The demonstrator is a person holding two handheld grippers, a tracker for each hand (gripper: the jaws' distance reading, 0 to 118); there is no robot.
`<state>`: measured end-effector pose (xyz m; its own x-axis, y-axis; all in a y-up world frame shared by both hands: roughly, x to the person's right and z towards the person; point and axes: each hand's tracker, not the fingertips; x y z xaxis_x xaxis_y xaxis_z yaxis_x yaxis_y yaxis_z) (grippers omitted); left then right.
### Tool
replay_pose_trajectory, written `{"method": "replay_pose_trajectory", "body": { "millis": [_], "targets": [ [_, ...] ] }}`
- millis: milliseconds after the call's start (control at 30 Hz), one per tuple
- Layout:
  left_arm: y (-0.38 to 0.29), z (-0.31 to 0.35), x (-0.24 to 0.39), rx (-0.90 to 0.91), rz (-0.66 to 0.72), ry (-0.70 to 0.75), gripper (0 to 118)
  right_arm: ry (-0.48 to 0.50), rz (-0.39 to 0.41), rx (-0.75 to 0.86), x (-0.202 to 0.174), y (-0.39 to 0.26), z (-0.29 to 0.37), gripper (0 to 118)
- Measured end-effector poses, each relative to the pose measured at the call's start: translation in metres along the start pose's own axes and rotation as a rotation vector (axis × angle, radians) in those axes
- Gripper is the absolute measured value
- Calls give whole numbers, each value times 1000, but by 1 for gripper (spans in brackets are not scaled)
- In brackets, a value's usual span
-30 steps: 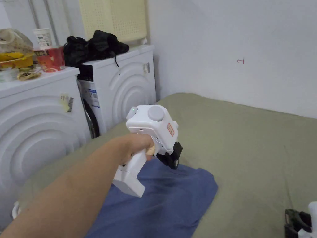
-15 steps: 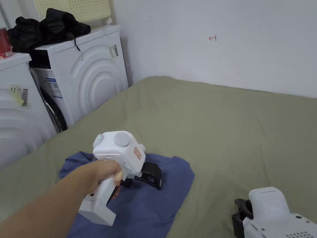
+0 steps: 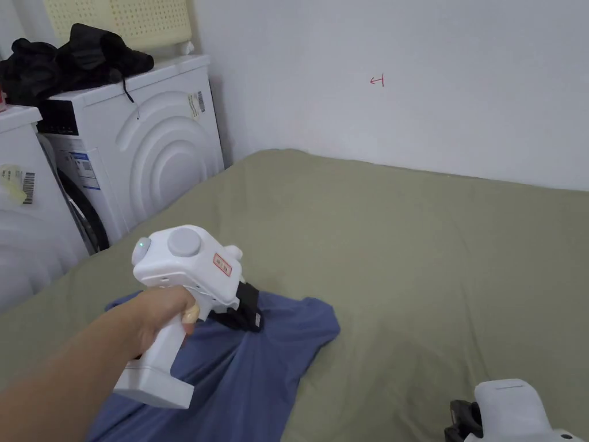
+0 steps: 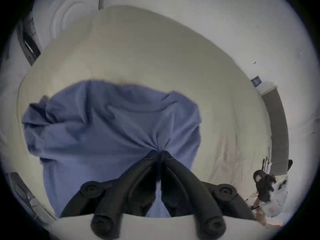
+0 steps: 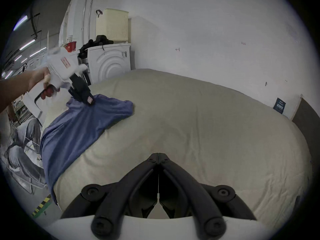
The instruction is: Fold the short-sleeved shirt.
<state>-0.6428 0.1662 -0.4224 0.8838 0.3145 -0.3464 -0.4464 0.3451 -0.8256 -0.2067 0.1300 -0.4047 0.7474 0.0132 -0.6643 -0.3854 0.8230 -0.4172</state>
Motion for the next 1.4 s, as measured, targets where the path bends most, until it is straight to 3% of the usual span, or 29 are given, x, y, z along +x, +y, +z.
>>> {"method": "replay_pose_trajectory", "body": {
  "millis": [133, 433, 733, 1000, 1200, 1367, 1400],
  "targets": [
    [-4, 35, 61, 46, -96, -19, 4, -44, -13, 9, 22, -2, 20, 0],
    [19, 67, 222, 120, -321, -144, 4, -272, -100, 20, 113, -15, 101, 0],
    [-22, 39, 424, 74, -588, -338, 4, -536, -197, 15, 223, -57, 221, 0],
    [-109, -31, 572, -103, -733, -591, 4, -719, -323, -51, 288, -109, 299, 0],
    [-195, -87, 610, -270, -791, -643, 4, -760, -377, -76, 304, -132, 320, 0],
    [-237, -126, 591, -369, -706, -662, 4, -747, -396, -84, 302, -138, 317, 0],
    [-242, -130, 585, -382, -694, -662, 15, -744, -399, -85, 301, -139, 315, 0]
  ]
}}
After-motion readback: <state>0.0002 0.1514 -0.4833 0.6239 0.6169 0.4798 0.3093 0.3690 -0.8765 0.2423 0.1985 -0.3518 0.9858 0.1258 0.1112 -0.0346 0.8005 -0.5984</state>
